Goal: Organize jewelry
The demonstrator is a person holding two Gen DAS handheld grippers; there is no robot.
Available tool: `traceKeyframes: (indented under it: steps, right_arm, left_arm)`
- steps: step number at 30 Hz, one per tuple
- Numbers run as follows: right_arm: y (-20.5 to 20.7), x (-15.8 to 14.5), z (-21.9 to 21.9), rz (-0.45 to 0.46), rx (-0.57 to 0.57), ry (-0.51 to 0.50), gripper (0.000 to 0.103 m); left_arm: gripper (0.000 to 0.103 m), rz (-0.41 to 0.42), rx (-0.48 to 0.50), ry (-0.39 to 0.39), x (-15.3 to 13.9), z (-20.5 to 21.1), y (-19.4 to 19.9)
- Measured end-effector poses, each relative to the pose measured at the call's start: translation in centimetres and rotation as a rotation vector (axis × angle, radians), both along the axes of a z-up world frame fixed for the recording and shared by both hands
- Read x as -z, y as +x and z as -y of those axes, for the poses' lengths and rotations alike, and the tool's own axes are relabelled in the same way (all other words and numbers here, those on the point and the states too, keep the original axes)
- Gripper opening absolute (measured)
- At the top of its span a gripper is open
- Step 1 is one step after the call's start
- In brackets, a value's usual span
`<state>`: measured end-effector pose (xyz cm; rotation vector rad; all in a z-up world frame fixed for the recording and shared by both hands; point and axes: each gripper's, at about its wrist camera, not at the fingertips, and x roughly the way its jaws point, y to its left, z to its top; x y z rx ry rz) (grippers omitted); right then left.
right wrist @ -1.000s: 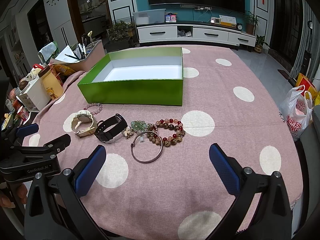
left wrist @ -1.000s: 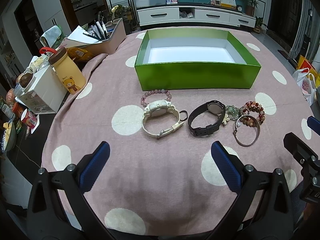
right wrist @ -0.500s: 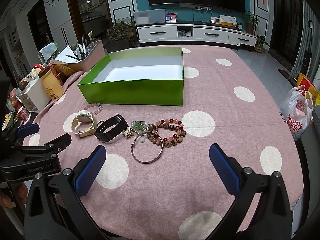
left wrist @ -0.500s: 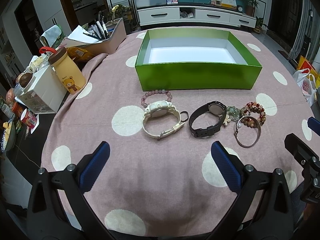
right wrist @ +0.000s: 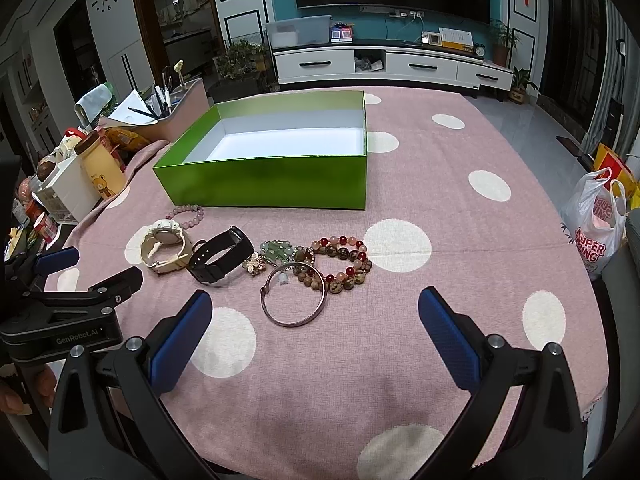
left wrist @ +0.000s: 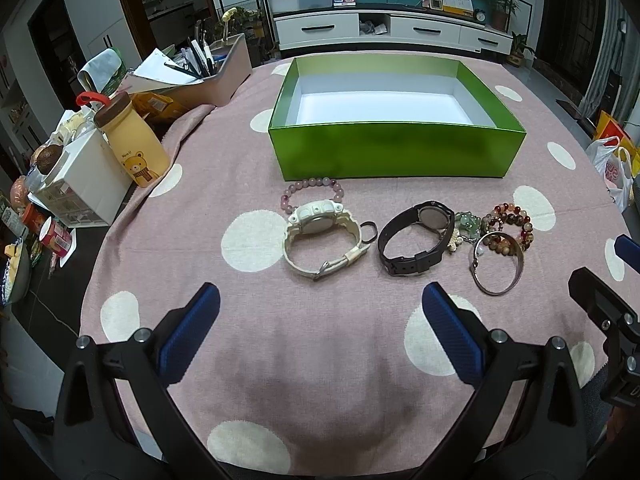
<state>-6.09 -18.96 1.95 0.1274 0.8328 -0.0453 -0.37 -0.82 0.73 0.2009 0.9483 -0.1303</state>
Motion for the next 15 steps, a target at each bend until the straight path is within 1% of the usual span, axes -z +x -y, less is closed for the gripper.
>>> traceKeyframes:
  steps: [6,9,12,15]
  right_arm:
    - [0.1,0.1,0.1,0.002,0.0,0.006,0.102]
    - [0.2,0.3,0.7,0.023,-0.021,0.074,0.102]
    - [0.1,0.3,1.7,0.06,-0.051,0.16,0.102]
    - [0.0,0.4,2.4,0.084,-0.072,0.192,0.102]
  left_arm:
    - [0.101,-0.007,-0.002,-0.003,0.5,-0.2,0.3]
    - [0.101,-0.012,0.0,-0.018,0.7,-0.5,0.5]
    - [0.101,-0.014,0.009,-0.07,0.8,-1.1,0.7]
    - [0.101,-0.015,0.009,-0.122,1.0,-2.2,0.9]
